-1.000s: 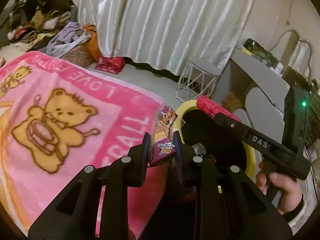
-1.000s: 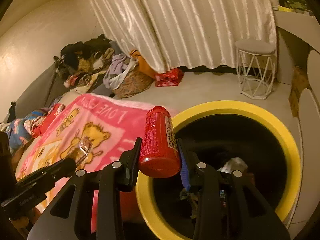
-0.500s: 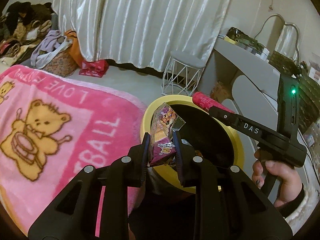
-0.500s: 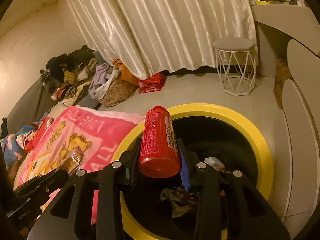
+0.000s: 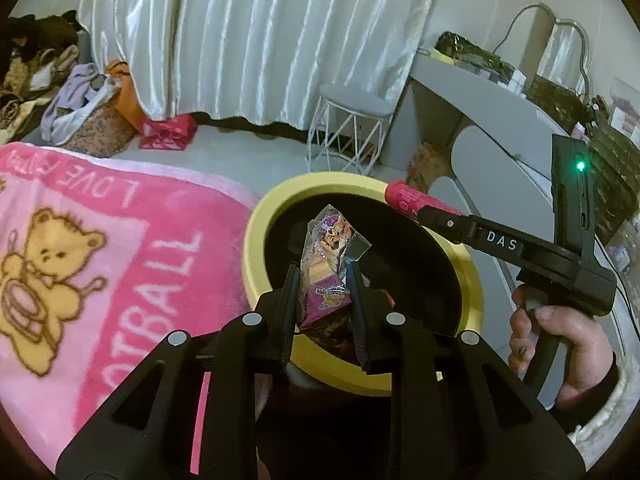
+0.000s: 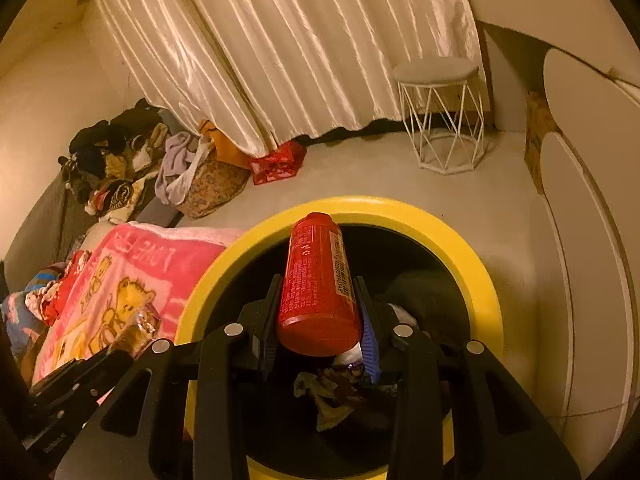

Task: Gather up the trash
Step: 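Lower both tools into the bin and open them to drop the wrapper and can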

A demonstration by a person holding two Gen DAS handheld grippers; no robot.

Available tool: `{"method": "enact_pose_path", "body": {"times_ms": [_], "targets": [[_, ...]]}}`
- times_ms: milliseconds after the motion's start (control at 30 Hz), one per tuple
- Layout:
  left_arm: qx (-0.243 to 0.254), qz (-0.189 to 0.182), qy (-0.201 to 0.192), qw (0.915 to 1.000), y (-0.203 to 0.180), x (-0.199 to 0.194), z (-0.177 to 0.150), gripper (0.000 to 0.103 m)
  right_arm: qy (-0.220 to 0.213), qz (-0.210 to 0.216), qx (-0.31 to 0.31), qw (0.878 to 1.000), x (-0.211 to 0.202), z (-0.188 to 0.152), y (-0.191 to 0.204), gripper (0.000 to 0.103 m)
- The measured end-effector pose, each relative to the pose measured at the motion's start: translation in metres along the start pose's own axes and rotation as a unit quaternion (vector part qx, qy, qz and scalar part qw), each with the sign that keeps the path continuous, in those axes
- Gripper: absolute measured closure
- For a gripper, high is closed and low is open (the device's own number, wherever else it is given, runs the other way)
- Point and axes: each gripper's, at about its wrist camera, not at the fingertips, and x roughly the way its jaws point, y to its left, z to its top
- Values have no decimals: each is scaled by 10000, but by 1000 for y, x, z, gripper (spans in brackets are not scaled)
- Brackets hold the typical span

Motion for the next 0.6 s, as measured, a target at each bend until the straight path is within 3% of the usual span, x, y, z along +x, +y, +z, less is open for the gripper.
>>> {"method": "enact_pose_path", "body": {"times_ms": [600], "targets": [[195, -236, 514, 9982, -13, 43, -5, 84, 51, -64, 145, 9999, 4, -2, -13, 70]]}}
